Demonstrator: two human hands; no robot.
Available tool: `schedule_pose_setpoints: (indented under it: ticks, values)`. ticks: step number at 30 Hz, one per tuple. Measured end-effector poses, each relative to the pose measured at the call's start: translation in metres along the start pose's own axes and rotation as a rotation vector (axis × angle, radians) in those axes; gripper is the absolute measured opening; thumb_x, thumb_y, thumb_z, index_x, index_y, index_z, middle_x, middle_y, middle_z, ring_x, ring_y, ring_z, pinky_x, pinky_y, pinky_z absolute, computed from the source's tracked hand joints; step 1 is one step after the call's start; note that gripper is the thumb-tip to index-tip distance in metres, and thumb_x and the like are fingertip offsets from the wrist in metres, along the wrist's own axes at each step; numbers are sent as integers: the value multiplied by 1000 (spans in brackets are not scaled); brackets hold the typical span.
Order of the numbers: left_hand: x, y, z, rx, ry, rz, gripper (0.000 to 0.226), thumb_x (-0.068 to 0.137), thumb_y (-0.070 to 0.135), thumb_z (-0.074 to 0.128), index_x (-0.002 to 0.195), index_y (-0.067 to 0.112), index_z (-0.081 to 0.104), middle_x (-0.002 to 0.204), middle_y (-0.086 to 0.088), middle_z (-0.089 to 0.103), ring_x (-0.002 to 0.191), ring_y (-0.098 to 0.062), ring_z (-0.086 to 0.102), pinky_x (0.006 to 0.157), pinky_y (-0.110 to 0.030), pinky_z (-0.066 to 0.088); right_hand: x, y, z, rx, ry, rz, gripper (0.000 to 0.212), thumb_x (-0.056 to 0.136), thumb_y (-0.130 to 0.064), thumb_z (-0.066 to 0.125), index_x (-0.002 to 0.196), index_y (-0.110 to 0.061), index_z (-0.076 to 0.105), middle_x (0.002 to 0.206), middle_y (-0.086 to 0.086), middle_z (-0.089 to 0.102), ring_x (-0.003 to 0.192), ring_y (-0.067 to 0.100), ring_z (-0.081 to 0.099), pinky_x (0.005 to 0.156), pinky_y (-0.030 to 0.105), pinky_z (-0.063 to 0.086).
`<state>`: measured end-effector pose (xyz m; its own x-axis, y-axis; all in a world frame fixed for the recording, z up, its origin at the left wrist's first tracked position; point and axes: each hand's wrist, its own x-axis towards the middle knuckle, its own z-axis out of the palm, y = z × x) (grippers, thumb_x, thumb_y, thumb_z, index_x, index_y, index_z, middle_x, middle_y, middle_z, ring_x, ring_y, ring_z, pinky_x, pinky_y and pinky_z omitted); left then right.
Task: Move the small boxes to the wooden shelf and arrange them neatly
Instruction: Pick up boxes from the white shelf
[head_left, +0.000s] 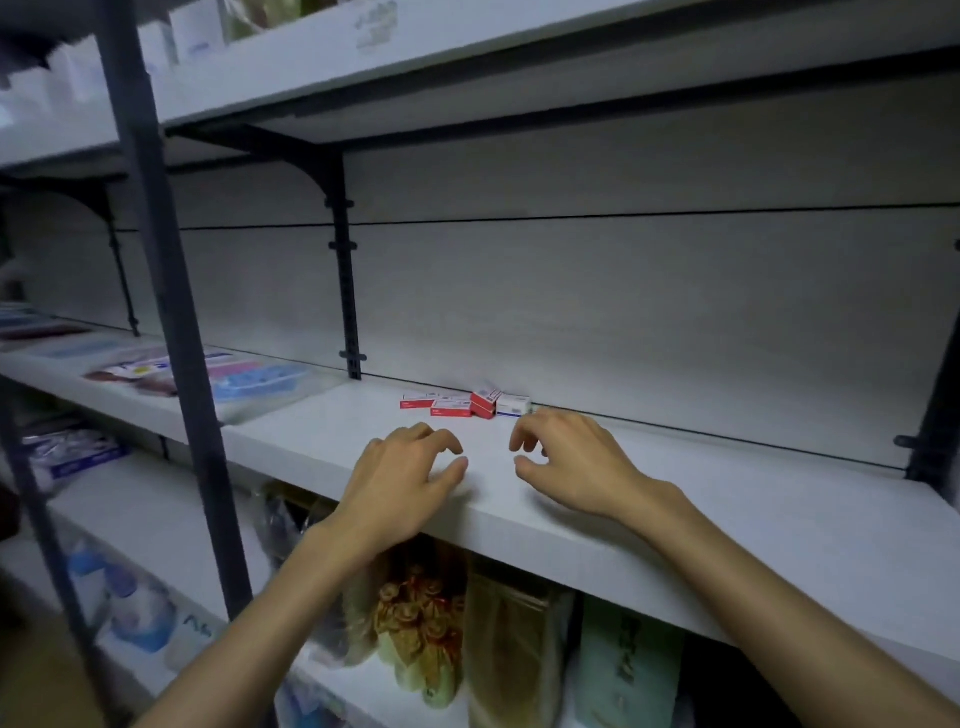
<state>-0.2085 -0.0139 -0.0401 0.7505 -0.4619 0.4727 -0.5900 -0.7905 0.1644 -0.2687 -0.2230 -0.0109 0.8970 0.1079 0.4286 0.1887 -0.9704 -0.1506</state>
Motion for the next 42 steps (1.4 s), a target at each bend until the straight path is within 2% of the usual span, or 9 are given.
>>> schedule_pose_setpoints:
  ticks: [10,15,20,23,28,32,35,38,42]
  values:
    - [99,-113,24,70,-65,-8,36,97,45,50,125,25,62,125,-1,61,106,-22,59,89,-37,48,44,15,29,-30,-105,189,21,88,-33,59,108,-31,65,106,-14,61,90,8,53,75,29,39]
    - [156,-149,43,69,-158,48,32,93,41,54,119,24,62,118,-3,61,106,-24,57,86,-36,49,69,15,39,-24,-71,294,18,87,-33,60,104,-33,65,102,-15,61,85,7,54,74,28,42]
    - [198,-169,69,198,-242,128,53,94,57,50,134,21,51,129,-7,54,117,-28,53,96,-43,44,92,11,52,-56,-79,388,20,86,-31,60,105,-30,65,103,-12,63,85,11,56,77,30,47]
    - [210,-182,81,212,-321,132,54,95,63,45,126,20,55,127,-8,54,120,-29,51,100,-46,41,108,10,58,-84,-67,453,19,85,-31,59,103,-28,66,101,-10,65,87,16,58,80,34,50]
    - [223,-198,85,-26,-370,91,41,90,57,60,105,18,54,112,-4,61,103,-24,54,87,-40,48,137,8,77,-110,29,600,15,89,-38,57,92,-26,65,97,-4,69,93,25,62,78,34,51]
    - [221,-208,70,-231,-412,63,38,85,41,74,108,19,53,105,-1,62,94,-22,57,78,-32,46,163,1,90,-123,87,749,53,90,-66,51,88,-16,67,94,5,68,92,32,61,75,35,48]
    - [204,-210,60,-604,-382,-6,32,83,17,79,105,17,56,102,1,65,81,-16,64,67,-24,49,180,1,103,-106,131,832,74,81,-84,42,77,-12,61,90,9,67,86,33,61,66,34,43]
    - [181,-206,48,-941,-387,-79,32,82,0,77,107,14,61,103,-8,69,71,-20,72,72,-31,60,192,-2,112,-66,134,871,70,76,-84,50,70,-15,54,81,5,63,80,30,60,62,31,39]
    - [160,-198,36,-1079,-396,-88,32,84,-3,74,111,13,66,107,-9,71,71,-16,73,65,-19,55,199,-7,113,-84,137,881,60,74,-73,65,77,-14,58,79,1,56,78,27,54,61,30,37]
